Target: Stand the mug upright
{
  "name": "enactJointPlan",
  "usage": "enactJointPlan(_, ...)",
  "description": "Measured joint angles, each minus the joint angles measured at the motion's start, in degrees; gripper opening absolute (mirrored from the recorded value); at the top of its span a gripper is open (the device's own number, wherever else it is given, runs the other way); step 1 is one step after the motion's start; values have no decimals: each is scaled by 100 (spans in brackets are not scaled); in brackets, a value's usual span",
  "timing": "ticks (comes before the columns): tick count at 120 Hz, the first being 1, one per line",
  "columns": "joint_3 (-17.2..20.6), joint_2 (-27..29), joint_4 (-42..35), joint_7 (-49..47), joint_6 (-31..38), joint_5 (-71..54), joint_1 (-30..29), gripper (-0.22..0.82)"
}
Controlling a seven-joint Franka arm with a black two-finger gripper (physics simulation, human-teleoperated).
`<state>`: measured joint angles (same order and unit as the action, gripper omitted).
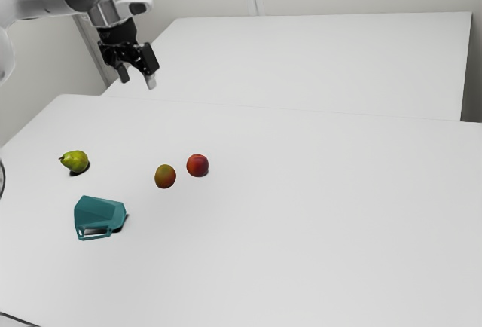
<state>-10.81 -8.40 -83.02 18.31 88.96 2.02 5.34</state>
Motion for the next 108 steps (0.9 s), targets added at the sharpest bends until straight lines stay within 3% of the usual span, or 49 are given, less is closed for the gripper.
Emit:
enactJointPlan(16, -101, 5, -117, 32, 105, 79, 4, 60)
enactJointPlan(51, -1126, 727, -1720, 181, 343, 1355, -161, 60)
enactJointPlan(88, -1195, 160, -1937, 743, -21, 2620, -1443, 60)
enactJointPlan(108, -1197, 316, -2721, 1070, -71, 2879, -1958, 60)
